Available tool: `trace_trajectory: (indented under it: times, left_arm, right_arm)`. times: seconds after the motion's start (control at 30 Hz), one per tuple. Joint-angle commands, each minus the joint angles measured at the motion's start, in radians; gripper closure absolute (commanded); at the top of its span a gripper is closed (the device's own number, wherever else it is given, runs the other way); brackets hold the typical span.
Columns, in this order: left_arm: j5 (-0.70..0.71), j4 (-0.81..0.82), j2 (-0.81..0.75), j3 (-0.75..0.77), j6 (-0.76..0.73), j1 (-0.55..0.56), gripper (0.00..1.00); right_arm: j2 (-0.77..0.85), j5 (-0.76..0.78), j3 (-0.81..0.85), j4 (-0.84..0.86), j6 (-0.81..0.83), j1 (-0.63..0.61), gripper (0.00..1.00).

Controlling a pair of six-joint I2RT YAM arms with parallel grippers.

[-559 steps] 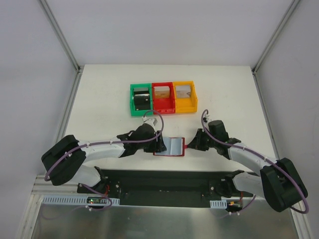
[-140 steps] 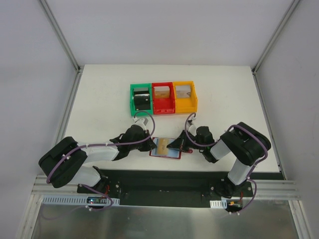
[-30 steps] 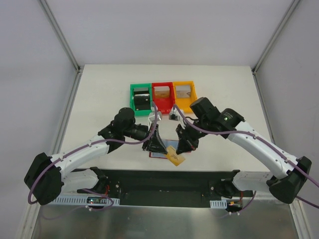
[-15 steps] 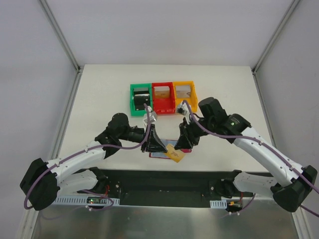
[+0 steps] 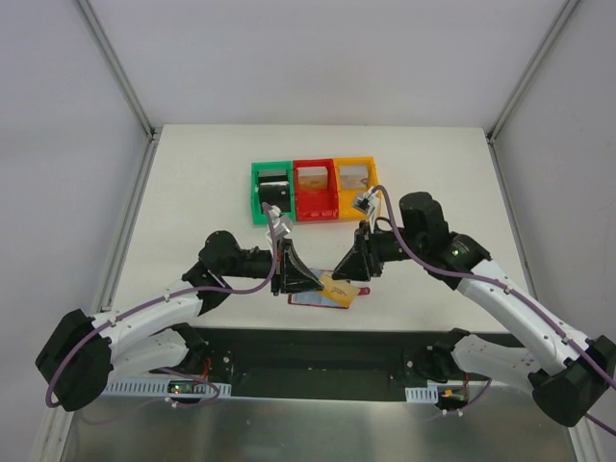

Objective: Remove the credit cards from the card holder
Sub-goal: Place the credit card in the storage box.

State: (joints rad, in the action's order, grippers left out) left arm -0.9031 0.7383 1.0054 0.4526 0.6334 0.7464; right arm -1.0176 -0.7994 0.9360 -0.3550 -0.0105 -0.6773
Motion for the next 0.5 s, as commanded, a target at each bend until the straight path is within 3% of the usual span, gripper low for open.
trace_trajectory:
  times: [0.0,0.47]
  left_arm:
    - [-0.002,0.144,-0.025,-0.017,0.041,0.005,1.0]
    - [-0.011,0.065,-0.062,-0.012,0.005,-0.013,1.0]
  right_arm:
    - [0.024,-0.083,-0.016,0.117,-0.06,0.004,0.67]
    - [0.031,-0.129,0.023,-0.021,0.035,0.024,0.74]
